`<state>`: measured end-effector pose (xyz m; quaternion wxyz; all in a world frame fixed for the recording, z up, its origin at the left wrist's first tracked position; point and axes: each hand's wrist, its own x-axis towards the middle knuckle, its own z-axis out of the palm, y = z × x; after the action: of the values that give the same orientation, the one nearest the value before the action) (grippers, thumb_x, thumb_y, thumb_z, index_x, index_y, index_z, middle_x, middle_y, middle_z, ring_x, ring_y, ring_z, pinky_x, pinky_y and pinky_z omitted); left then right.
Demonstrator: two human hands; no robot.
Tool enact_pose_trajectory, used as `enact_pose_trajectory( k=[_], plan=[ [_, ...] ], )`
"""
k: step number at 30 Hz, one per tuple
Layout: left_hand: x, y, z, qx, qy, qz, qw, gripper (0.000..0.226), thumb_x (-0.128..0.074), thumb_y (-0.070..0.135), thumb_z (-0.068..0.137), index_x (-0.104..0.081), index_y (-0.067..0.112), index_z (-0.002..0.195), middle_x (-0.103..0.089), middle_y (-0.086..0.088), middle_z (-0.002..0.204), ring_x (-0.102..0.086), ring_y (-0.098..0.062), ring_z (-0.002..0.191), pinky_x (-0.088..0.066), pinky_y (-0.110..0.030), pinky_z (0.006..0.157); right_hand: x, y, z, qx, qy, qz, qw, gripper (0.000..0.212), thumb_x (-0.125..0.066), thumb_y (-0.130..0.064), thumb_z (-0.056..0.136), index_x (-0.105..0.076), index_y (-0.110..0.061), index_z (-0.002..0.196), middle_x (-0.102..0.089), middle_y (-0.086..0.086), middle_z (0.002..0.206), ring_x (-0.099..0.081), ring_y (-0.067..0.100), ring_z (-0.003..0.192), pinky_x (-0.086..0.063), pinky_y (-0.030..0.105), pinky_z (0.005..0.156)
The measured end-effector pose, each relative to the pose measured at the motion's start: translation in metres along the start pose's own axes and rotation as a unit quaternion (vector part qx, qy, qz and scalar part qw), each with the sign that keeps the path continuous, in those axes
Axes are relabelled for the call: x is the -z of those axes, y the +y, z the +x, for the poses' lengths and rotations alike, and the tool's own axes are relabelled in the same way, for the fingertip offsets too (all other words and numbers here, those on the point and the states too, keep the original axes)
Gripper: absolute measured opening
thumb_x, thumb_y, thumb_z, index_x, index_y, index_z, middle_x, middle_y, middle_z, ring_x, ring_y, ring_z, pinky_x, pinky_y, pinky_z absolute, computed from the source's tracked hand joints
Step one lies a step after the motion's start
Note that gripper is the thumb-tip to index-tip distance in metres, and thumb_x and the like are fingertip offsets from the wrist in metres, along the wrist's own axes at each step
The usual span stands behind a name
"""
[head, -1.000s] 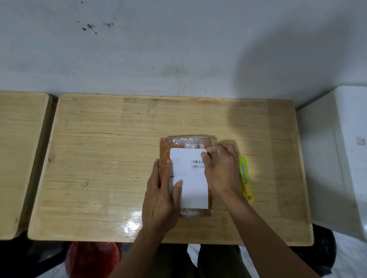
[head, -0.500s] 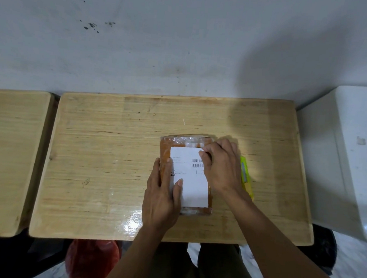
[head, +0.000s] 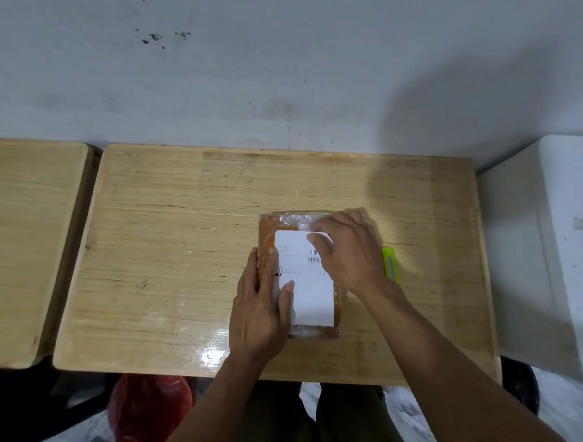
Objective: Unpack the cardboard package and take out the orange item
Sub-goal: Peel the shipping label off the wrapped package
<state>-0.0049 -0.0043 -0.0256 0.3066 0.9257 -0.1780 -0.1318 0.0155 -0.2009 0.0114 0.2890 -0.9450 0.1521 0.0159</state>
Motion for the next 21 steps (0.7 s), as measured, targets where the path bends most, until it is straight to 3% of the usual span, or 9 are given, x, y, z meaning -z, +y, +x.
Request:
enact_pose_trajectory(
  k=[5, 8, 11, 15, 19, 21],
  plan=[
    [0.001, 0.001, -0.001, 0.003, -0.003, 0.001, 1.0, 0.065, -0.031, 0.051, 0.102, 0.008, 0.048, 0.154, -0.005, 0.0, 0.169, -0.009, -0.014, 0.154, -0.032, -0.04, 0.115, -0.004, 0.005, 0.005, 0.014, -0.007, -0.002, 1.0, 0.007, -0.063, -0.018, 0.09, -0.067, -0.02, 0.095, -0.069, -0.005, 0.097, -0.049, 0.021, 0.1, -0.045, 0.045, 0.084],
    [0.002, 0.002, -0.001, 0.005, -0.003, 0.003, 1.0, 0.065, -0.029, 0.052, 0.102, 0.009, 0.048, 0.154, -0.005, 0.0, 0.169, -0.012, -0.018, 0.154, -0.035, -0.043, 0.115, -0.005, 0.006, 0.006, 0.035, -0.016, 0.005, 0.999, 0.02, -0.06, -0.017, 0.092, -0.068, -0.017, 0.11, -0.069, -0.002, 0.105, -0.051, 0.023, 0.102, -0.046, 0.045, 0.085],
    [0.002, 0.001, -0.001, 0.004, -0.001, 0.003, 1.0, 0.065, -0.03, 0.051, 0.102, 0.01, 0.05, 0.153, -0.007, -0.002, 0.169, -0.014, -0.021, 0.154, -0.036, -0.044, 0.114, -0.004, 0.01, 0.006, 0.084, -0.045, 0.017, 0.995, 0.02, -0.052, -0.013, 0.094, -0.07, -0.017, 0.101, -0.062, -0.002, 0.095, -0.051, 0.021, 0.094, -0.047, 0.044, 0.082],
    [0.001, 0.001, -0.001, -0.006, 0.006, 0.008, 1.0, 0.066, -0.032, 0.051, 0.102, 0.012, 0.051, 0.152, -0.009, -0.003, 0.168, -0.016, -0.021, 0.153, -0.033, -0.039, 0.113, 0.0, 0.014, 0.005, 0.091, -0.035, 0.03, 0.995, 0.017, -0.053, -0.017, 0.091, -0.069, -0.019, 0.098, -0.061, -0.005, 0.092, -0.05, 0.022, 0.092, -0.046, 0.043, 0.082],
    [0.001, 0.001, -0.002, -0.006, 0.007, 0.011, 1.0, 0.064, -0.029, 0.052, 0.102, 0.007, 0.048, 0.154, -0.009, -0.003, 0.168, -0.013, -0.018, 0.154, -0.029, -0.034, 0.113, 0.001, 0.003, 0.007, 0.071, -0.02, -0.034, 0.997, 0.017, -0.062, -0.034, 0.09, -0.07, -0.027, 0.103, -0.064, -0.009, 0.097, -0.048, 0.02, 0.103, -0.037, 0.041, 0.092],
    [0.0, 0.0, -0.002, -0.005, 0.005, 0.013, 1.0, 0.064, -0.03, 0.052, 0.102, 0.004, 0.045, 0.156, -0.01, -0.004, 0.168, -0.013, -0.018, 0.154, -0.027, -0.033, 0.113, 0.001, 0.0, 0.009, 0.095, -0.013, -0.056, 0.994, 0.015, -0.062, -0.034, 0.09, -0.072, -0.026, 0.096, -0.063, -0.009, 0.096, -0.048, 0.02, 0.103, -0.036, 0.039, 0.092]
  ],
)
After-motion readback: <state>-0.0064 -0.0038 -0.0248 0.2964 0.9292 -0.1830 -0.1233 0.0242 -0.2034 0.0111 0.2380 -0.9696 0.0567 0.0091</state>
